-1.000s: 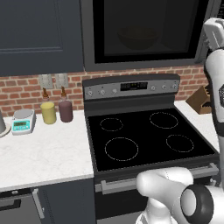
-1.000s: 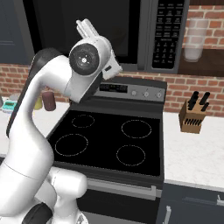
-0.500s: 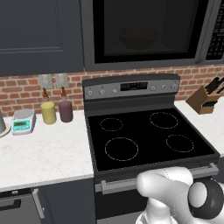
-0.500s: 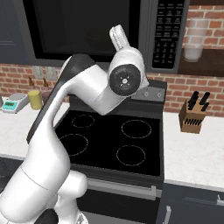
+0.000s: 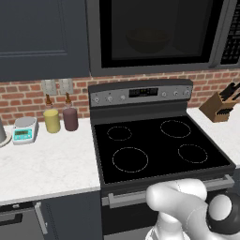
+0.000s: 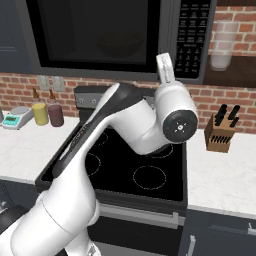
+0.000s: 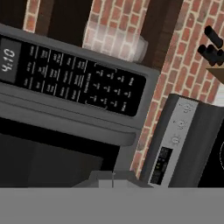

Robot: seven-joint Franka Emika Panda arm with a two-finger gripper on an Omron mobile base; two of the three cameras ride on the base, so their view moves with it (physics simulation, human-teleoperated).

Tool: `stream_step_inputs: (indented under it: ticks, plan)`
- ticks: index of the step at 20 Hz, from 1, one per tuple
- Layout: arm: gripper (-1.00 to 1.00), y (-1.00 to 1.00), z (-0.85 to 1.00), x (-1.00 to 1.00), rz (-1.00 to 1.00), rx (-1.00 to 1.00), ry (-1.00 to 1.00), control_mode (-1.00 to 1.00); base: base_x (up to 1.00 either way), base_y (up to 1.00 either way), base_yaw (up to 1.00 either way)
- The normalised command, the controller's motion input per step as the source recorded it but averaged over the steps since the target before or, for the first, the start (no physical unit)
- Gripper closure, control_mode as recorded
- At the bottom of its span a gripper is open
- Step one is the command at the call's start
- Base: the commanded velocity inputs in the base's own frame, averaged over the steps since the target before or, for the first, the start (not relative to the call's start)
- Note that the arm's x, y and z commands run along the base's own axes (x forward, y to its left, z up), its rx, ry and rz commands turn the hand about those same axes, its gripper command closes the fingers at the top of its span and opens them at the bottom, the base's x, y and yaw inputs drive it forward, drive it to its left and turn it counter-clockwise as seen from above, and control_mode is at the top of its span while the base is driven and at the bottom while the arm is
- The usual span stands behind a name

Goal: Open the microwave, place the bowl with waffle inside the microwave, then close the microwave door and turn it on.

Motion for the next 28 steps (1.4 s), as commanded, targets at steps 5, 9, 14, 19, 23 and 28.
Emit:
stream_step_inputs:
  ticks: [5, 9, 14, 19, 23, 28]
  plan:
    - [1.0, -0.07, -0.39, 0.01, 0.0, 0.21, 0.0, -1.0, 0.0, 0.0, 0.0]
    - [1.0, 0.0, -0.06, 0.1, 0.0, 0.07, 0.0, -1.0, 0.0, 0.0, 0.0]
    - [1.0, 0.0, 0.0, 0.0, 0.0, 0.0, 0.0, -1.0, 0.0, 0.0, 0.0]
    - [1.0, 0.0, 0.0, 0.11, 0.0, 0.0, 0.0, -1.0, 0.0, 0.0, 0.0]
    - [1.0, 0.0, 0.0, 0.3, 0.0, 0.0, 0.0, -1.0, 0.0, 0.0, 0.0]
    - [1.0, -0.03, 0.0, 0.36, 0.0, 0.0, 0.0, -1.0, 0.0, 0.0, 0.0]
